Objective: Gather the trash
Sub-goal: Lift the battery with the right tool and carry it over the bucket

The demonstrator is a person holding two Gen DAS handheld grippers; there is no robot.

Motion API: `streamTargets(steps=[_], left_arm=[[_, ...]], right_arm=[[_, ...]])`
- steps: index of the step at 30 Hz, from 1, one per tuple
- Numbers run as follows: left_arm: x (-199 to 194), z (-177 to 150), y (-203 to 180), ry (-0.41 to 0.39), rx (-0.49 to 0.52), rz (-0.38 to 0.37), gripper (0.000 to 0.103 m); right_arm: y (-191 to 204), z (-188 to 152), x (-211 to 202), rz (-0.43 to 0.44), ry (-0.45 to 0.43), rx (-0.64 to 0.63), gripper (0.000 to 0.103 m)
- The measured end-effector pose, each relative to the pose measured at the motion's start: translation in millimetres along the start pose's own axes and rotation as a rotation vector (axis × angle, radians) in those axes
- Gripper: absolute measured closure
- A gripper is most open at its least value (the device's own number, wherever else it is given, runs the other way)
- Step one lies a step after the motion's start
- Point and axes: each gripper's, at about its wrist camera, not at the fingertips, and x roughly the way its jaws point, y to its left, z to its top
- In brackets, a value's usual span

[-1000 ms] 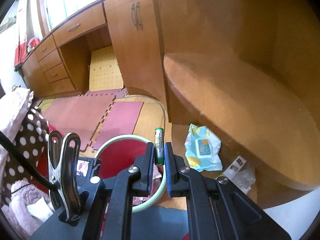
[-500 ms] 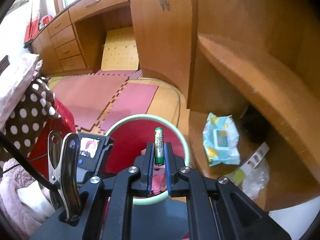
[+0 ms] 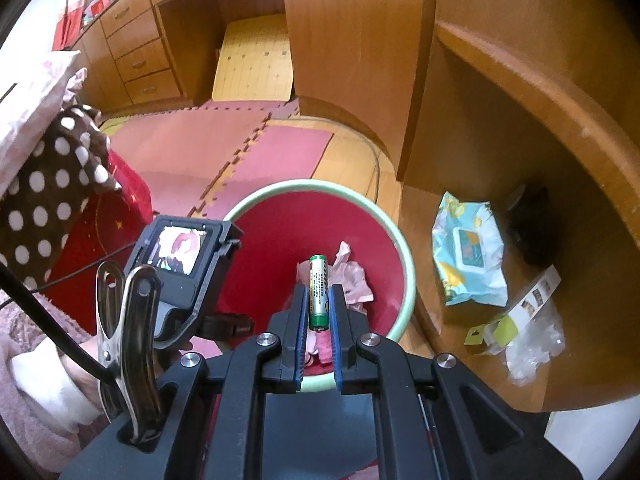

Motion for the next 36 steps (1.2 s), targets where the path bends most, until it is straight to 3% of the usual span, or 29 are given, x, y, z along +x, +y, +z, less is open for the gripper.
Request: streamTargets(steps=[6, 20, 36], left_arm=[[-0.6, -0.7, 0.3, 0.002, -0.003, -0.009, 0.066], [-1.7, -1.1, 2.3, 0.002, -0.003, -0.018, 0.066], [-2.2, -1.5, 3.1, 0.001, -0.003, -0.022, 0.066]], right_arm=[[3.4, -6.8, 24.7, 0.023, 0.048, 0.044, 0.092], [-11.5, -16.2, 65.8, -0.032, 0.106, 0.064, 0.092], [-8.5, -35.8, 113.6, -0.045, 0.216, -0.011, 0.092]])
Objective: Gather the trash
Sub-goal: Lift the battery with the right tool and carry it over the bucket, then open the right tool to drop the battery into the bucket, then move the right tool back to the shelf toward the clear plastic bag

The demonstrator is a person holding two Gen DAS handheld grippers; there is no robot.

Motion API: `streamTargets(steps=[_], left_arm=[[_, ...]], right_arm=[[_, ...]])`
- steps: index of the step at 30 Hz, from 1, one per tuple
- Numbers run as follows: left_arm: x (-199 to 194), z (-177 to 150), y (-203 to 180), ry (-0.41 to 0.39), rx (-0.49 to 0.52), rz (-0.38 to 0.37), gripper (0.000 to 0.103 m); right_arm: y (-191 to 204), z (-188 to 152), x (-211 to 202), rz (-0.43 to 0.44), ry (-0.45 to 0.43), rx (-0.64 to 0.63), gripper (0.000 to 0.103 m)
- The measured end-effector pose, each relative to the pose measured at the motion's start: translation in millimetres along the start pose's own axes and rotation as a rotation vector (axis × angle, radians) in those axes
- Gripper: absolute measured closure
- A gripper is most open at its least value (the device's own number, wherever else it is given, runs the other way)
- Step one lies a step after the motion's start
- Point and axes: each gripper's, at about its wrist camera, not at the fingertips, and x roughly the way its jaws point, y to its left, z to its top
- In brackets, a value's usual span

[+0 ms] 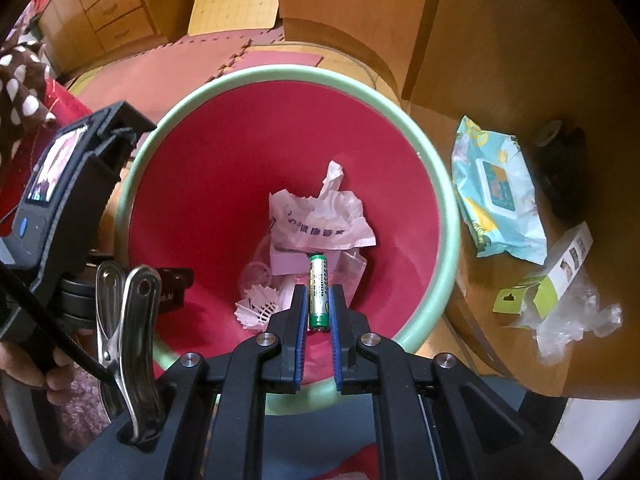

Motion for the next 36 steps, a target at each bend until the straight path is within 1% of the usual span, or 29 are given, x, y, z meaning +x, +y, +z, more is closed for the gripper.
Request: streamTargets(steps=[6, 24, 27, 29, 36], left_arm=[[0.2, 0.3, -0.6, 0.000, 0.000, 0.000, 0.066], [0.5, 0.1, -2.3, -0.001, 0.001, -0.002, 0.066], [0.3, 0.1, -1.3, -0.001, 0.000, -0.002, 0.066], [0.3, 0.1, -1.2, -0.001, 0.000, -0.002, 0.066], [0.2, 0.0, -0.9, -0.001, 0.000, -0.002, 0.066]], right_arm=[[7.8, -5.0, 8.7, -0.008, 0.027, -0.043, 0.092], [9.1, -6.3, 10.5, 0.014, 0.050, -0.041, 0.092], [8.4, -5.6, 10.4, 0.020, 0.050, -0.033, 0.085], [9.5, -5.6, 9.7, 0.015, 0.046, -0.039, 0.078], [8.6, -5.4, 8.3, 0.011, 0.043, -0.031, 0.074]])
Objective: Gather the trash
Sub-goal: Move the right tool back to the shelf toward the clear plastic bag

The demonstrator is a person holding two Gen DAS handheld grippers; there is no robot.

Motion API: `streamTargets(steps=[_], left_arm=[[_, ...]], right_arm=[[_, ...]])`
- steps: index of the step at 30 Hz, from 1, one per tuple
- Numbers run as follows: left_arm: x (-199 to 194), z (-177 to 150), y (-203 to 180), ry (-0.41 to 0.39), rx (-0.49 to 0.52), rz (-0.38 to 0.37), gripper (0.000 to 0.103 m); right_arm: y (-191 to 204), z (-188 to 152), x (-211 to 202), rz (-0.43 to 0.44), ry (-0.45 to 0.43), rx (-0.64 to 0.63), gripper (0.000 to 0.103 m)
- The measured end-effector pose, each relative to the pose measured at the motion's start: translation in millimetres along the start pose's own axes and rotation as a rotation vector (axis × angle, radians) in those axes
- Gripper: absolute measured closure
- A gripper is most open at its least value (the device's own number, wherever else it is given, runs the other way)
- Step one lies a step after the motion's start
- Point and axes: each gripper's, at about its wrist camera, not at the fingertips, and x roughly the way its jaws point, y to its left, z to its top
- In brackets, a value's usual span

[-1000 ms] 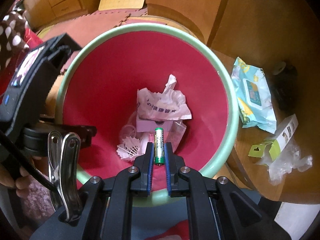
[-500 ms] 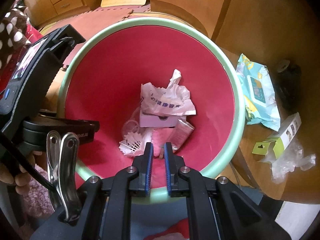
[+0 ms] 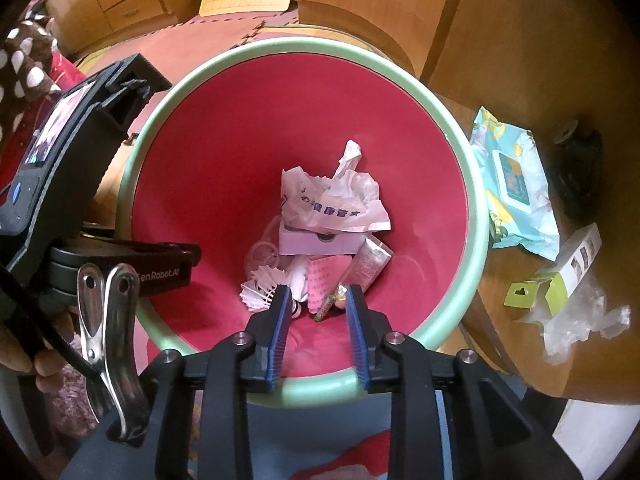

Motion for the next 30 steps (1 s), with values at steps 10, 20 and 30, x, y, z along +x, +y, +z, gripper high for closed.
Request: streamTargets(steps=[10, 20, 30], left_arm=[[0.0, 0.3, -1.5, 0.000, 0.000, 0.001, 0.066], [-0.3, 0.3, -1.2, 0.000, 0.001, 0.001, 0.066], [-0.6, -0.5, -1.0, 0.000, -0.006, 0.010, 0.066]], right_arm=[[-13.9, 7.7, -34.7, -0.047, -0.134, 0.049, 0.074], [-49.1, -4.0, -73.1, -0.158, -0.253, 0.125, 0.074], [-147.9, -42.4, -78.8, -0.240, -0.178, 0.441, 0.069]])
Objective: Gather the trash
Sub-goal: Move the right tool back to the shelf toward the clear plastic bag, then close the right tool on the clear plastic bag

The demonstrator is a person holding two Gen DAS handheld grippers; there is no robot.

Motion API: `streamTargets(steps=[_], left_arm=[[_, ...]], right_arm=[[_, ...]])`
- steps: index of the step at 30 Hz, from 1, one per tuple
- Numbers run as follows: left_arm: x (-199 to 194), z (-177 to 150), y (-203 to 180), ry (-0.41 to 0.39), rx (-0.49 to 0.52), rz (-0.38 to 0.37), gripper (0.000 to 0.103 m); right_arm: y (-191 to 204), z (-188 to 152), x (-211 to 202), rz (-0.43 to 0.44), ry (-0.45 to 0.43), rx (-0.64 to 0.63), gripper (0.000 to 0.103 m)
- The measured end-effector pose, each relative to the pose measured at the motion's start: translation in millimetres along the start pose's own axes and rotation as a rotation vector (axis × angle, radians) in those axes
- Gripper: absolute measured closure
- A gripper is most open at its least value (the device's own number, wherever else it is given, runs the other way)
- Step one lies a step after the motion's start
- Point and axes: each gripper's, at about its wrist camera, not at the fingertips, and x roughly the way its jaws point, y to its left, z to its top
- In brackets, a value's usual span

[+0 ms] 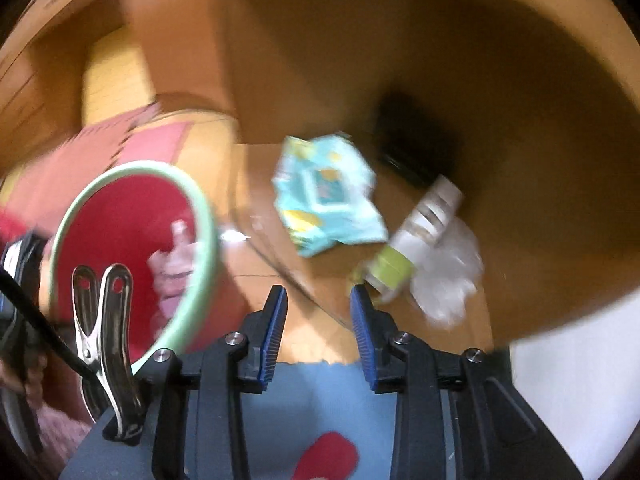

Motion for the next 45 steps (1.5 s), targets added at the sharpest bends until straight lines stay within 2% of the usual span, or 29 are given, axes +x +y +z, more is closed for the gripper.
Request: streamTargets(steps=[8, 13, 19, 25, 34, 39, 45], left_arm=[[0.1, -0.4, 0.7, -0.001, 0.001, 0.000, 0.066], [0.1, -0.4, 0.5, -0.001, 0.001, -0.001, 0.066], [-0.1, -0.5, 0.5, -0.002, 0.002, -0.002, 0.065], [-0.5, -0.3, 0.8, -0.001, 0.003, -0.002, 0.065], [-0.5, 0.1, 1.0, 0.001, 0.007, -0.006, 0.065], [-0.4, -0.5, 1.2, 0.000, 0.009, -0.007, 0.065], [0.1, -0.4, 0.7, 0.002, 0.015, 0.004, 0.065]], right_arm=[[-78.0, -5.9, 39.7, -0.128, 0.118, 0.274, 0.068], [-107.2, -3.4, 64.9, -0.162, 0.160, 0.361, 0.063], [-115.6, 6.2, 98.2, -0.181, 0.216, 0.352, 0.054], [-133.8, 9.1, 128.3, -0.215, 0.294, 0.422, 0.054], [-145.7, 25.0, 159.2, -0.240, 0.307, 0.402, 0.054], [-150.1, 23.7, 180.2, -0.243, 0.314, 0.397, 0.054], [-162.1, 14.8, 200.7, -0.241, 0.332, 0.448, 0.054]])
